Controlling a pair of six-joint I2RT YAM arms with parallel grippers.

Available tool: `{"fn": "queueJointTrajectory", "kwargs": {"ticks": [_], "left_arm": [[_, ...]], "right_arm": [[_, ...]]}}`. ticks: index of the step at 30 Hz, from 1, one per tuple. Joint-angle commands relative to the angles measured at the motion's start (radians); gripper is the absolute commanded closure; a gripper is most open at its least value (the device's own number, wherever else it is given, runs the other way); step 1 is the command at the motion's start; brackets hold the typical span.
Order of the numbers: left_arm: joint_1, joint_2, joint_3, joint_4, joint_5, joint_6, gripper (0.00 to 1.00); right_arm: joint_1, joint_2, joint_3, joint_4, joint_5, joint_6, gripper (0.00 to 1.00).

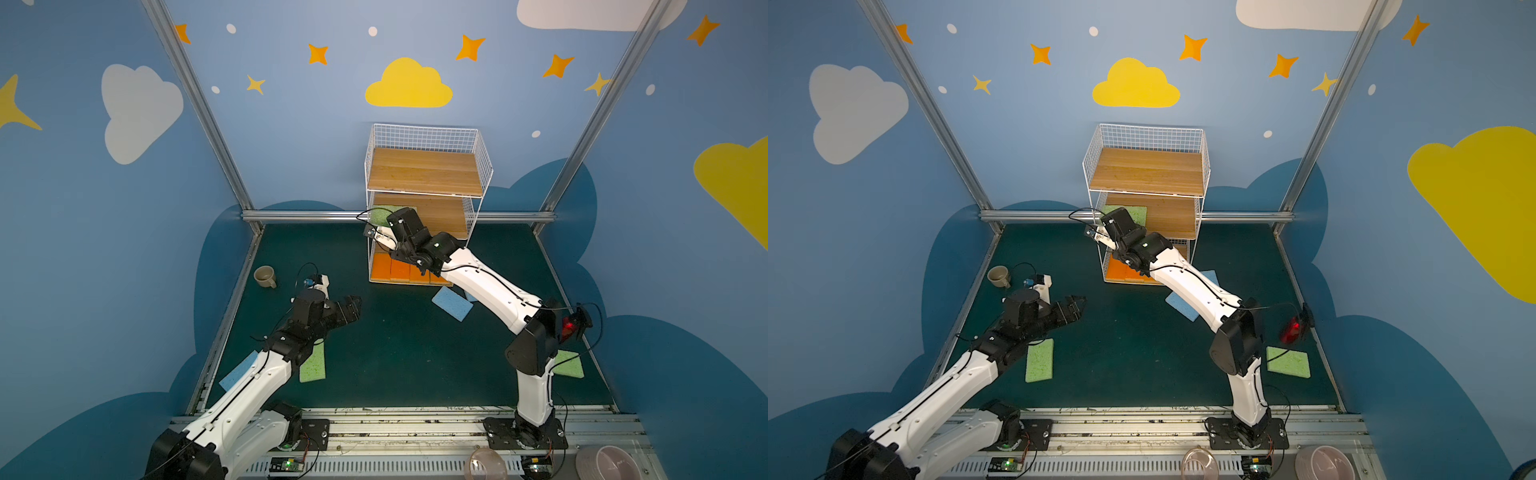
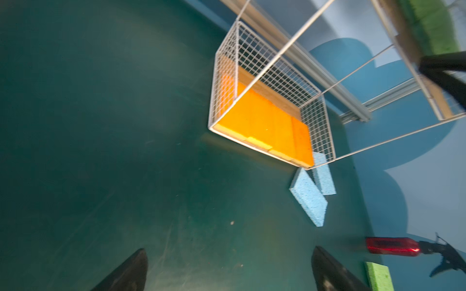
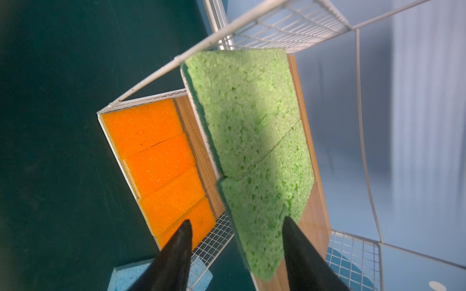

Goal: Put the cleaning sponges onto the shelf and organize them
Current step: 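Carry the green sponge to the middle board beside the other green sponge, then open the right gripper and draw it back from the shelf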

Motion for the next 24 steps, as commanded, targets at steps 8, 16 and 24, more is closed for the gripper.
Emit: {"fn": "queueJointTrajectory", "kwargs": {"ticks": [8, 16, 24], "left_arm": [[0.002, -0.109, 0.014, -0.458, -0.248, -0.085, 0.0], [0.003, -0.044, -0.075, -0.469, -0.194, -0.149, 0.0], [-0.001, 0.063, -0.198, -0.223, -0.017, -0.123, 0.0]], "right_arm": [[0.013, -0.232, -0.119, -0.009, -0.061, 0.19, 0.4], [0.024, -0.441, -0.354, 0.014, -0.169, 0.445, 0.4], [0.026, -0.633, -0.585, 0.074, -0.253, 0.565, 0.4]]}}
